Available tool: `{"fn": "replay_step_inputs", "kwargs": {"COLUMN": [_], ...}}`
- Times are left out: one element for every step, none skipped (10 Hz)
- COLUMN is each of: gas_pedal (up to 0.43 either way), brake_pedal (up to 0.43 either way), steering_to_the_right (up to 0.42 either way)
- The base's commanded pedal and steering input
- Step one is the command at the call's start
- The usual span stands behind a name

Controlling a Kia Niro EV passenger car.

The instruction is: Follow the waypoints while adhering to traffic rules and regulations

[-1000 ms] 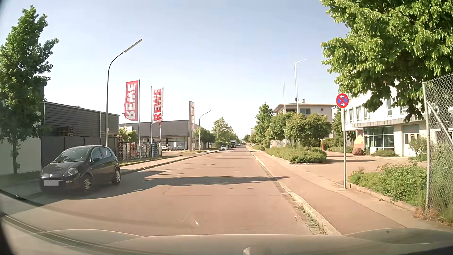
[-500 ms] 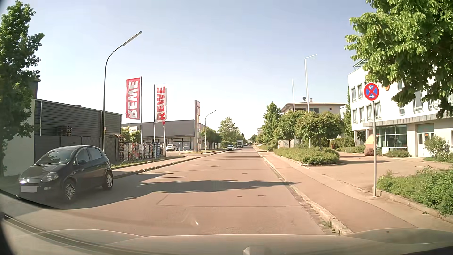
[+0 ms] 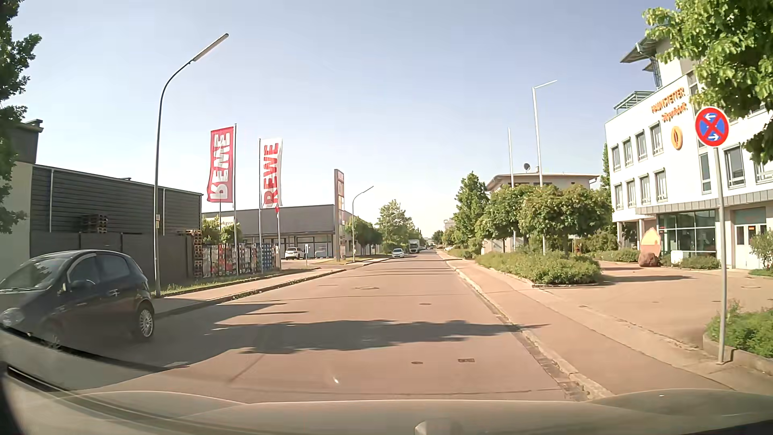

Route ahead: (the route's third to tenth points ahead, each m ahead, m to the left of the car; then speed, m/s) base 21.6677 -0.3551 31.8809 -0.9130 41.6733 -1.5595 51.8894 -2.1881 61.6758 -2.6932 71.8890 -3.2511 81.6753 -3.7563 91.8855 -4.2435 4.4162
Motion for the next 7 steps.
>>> {"fn": "replay_step_inputs", "kwargs": {"gas_pedal": [0.28, 0.28, 0.28, 0.28, 0.28, 0.28, 0.28], "brake_pedal": [0.0, 0.0, 0.0, 0.0, 0.0, 0.0, 0.0], "steering_to_the_right": [-0.02, -0.009, -0.004, 0.004, 0.019, 0.023, 0.023]}}
